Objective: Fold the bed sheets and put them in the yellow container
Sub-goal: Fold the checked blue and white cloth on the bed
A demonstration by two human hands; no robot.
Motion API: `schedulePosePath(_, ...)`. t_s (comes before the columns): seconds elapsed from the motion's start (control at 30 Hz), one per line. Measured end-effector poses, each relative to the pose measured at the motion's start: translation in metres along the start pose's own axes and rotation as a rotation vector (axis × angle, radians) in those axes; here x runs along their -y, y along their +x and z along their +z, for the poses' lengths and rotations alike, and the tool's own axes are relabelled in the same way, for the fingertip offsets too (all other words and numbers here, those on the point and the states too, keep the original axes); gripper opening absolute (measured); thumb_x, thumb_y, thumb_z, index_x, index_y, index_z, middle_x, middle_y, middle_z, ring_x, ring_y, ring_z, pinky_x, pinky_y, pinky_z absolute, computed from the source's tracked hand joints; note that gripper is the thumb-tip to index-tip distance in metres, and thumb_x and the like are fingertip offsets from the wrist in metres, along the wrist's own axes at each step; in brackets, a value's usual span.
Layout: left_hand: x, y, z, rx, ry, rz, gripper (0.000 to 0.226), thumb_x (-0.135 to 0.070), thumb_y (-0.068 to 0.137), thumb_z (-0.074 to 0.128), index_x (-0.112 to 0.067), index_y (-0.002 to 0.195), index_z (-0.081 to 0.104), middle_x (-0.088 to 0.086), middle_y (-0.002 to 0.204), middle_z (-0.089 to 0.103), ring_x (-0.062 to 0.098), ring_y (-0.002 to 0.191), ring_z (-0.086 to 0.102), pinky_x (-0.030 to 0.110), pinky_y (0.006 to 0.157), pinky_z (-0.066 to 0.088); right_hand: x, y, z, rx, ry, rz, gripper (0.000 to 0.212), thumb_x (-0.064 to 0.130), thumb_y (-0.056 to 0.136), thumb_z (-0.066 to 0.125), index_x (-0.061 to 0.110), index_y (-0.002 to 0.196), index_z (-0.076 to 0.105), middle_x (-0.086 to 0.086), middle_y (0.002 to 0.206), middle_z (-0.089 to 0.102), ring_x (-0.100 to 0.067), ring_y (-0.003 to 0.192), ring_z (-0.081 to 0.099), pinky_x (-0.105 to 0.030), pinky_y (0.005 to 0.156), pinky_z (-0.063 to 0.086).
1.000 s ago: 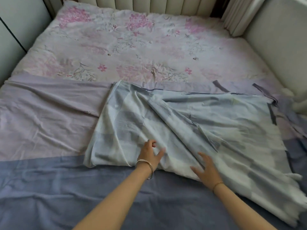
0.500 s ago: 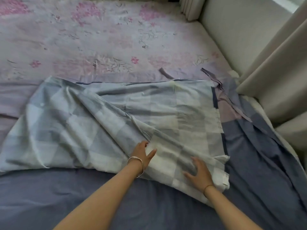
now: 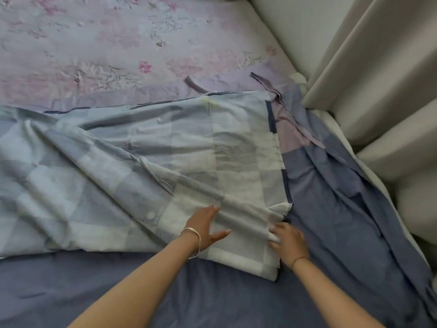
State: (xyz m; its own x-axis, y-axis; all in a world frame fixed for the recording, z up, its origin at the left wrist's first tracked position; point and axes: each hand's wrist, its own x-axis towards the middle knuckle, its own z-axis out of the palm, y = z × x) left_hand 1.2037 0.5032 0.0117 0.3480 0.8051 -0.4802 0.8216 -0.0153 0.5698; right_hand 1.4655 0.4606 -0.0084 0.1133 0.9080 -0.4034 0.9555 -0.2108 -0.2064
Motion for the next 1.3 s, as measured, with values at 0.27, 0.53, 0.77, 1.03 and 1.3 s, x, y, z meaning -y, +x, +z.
schedulePosePath(0.27, -0.019, 0.021, -0.01, -0.131, 0.068, 0.119, 0.12, -0.1, 0.045, 0.017, -0.03, 0.141, 0.034, -0.009, 0.146, 0.037, 0.014, 0.137, 0.029, 0.031, 0.115, 0.018, -0.007, 0.04, -0.081, 0.137, 0.759, -0.009, 0.022, 0.018, 0.087, 0.066, -0.003, 0.079, 0.066, -0.004, 0.07, 0.058, -0.009, 0.065, 0.052, -0.022, 0.058, 0.041)
schedulePosePath(0.53, -0.054, 0.064, -0.027, -0.419, -0.034, 0.061, 0.114, -0.093, 0.054, 0.037, -0.023, 0.144, 0.03, -0.002, 0.142, 0.042, 0.017, 0.128, 0.04, 0.031, 0.11, 0.028, 0.007, 0.137, -0.12, 0.261, 1.51, 0.107, 0.021, 0.025, 0.097, 0.049, 0.016, 0.112, 0.06, 0.0, 0.095, 0.069, -0.009, 0.083, 0.065, -0.02, 0.071, 0.052)
schedulePosePath(0.77, -0.068, 0.095, -0.007, -0.302, -0.083, -0.182, 0.127, -0.091, 0.044, 0.037, -0.02, 0.148, 0.019, 0.0, 0.153, 0.026, 0.017, 0.14, 0.026, 0.026, 0.113, 0.018, -0.029, 0.145, -0.085, 0.523, 0.896, 0.18, 0.031, 0.047, 0.082, 0.065, 0.018, 0.091, 0.065, -0.001, 0.088, 0.067, -0.014, 0.08, 0.062, -0.029, 0.078, 0.052)
schedulePosePath(1.03, -0.071, 0.109, 0.004, -0.37, -0.129, -0.226, 0.136, -0.098, 0.043, -0.01, -0.017, 0.148, 0.017, 0.0, 0.155, 0.02, 0.014, 0.143, 0.017, 0.024, 0.115, 0.009, 0.011, 0.16, -0.107, 0.608, 1.508, -0.003, 0.043, 0.029, 0.086, 0.062, 0.01, 0.124, 0.058, -0.011, 0.118, 0.066, -0.023, 0.108, 0.063, -0.036, 0.094, 0.051)
schedulePosePath(1.3, -0.084, 0.103, -0.054, -0.93, -0.395, -0.065, 0.082, -0.08, 0.078, 0.004, -0.031, 0.143, 0.016, -0.018, 0.145, 0.019, -0.005, 0.133, 0.019, 0.014, 0.112, 0.007, 0.056, 0.149, -0.204, 0.516, 1.651, -0.343, 0.03, 0.017, 0.085, 0.055, 0.021, 0.115, 0.061, 0.0, 0.104, 0.071, -0.014, 0.093, 0.067, -0.031, 0.085, 0.054)
